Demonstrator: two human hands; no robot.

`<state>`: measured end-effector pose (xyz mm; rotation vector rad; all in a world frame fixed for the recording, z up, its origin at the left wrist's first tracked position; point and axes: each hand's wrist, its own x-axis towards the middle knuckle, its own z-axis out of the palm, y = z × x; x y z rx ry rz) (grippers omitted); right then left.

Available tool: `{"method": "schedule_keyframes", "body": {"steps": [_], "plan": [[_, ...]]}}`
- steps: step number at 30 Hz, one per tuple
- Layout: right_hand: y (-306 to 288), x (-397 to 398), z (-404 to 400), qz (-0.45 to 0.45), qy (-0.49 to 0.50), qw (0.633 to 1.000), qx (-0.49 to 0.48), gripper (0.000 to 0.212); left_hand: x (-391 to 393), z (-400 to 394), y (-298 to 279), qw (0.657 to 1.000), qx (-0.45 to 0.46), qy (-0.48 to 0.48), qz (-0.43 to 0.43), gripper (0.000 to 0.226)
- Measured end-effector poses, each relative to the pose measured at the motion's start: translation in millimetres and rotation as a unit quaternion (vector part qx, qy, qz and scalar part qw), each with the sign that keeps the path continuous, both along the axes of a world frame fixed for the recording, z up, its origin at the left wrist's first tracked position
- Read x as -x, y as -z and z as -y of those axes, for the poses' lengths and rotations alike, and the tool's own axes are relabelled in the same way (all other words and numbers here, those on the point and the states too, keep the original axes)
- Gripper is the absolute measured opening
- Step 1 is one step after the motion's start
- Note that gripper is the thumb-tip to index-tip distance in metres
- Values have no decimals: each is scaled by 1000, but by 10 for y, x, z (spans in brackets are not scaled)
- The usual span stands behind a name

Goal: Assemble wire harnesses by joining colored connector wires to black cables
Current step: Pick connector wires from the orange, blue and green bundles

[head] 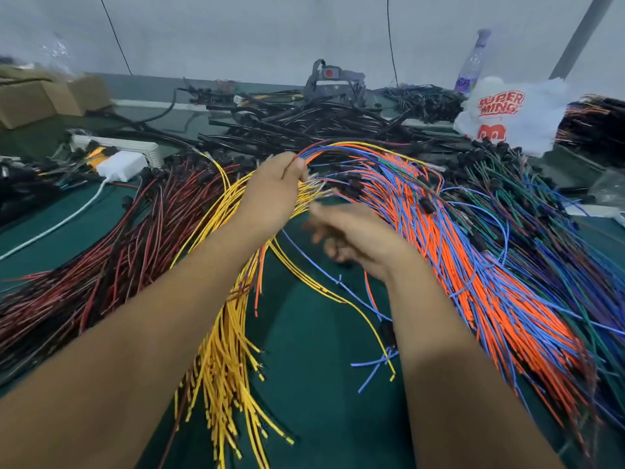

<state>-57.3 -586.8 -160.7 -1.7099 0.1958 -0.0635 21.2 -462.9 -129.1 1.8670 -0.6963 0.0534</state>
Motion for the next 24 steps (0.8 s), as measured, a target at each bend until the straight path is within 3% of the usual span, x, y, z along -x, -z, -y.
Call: {"method": "schedule_keyframes", "body": {"steps": [2,6,13,19,24], "plan": [[19,34,-14,-28,-106,992,60,24,-46,-22,-31,999,-34,12,15,34],[4,76,-43,-69,-225,970,60,8,-142,-90,-140,993,-104,24,51,29],[-19,144,68,-79,-265,961,-7,18,-272,-206,-288,977,-164,16,133,29],[13,193,251,-67,-243,963,-96,29,-274,-213,-241,981,-152,10,123,29],[50,204,292,-60,-237,965,-101,31,-290,-223,-196,983,-145,15,108,30]]}}
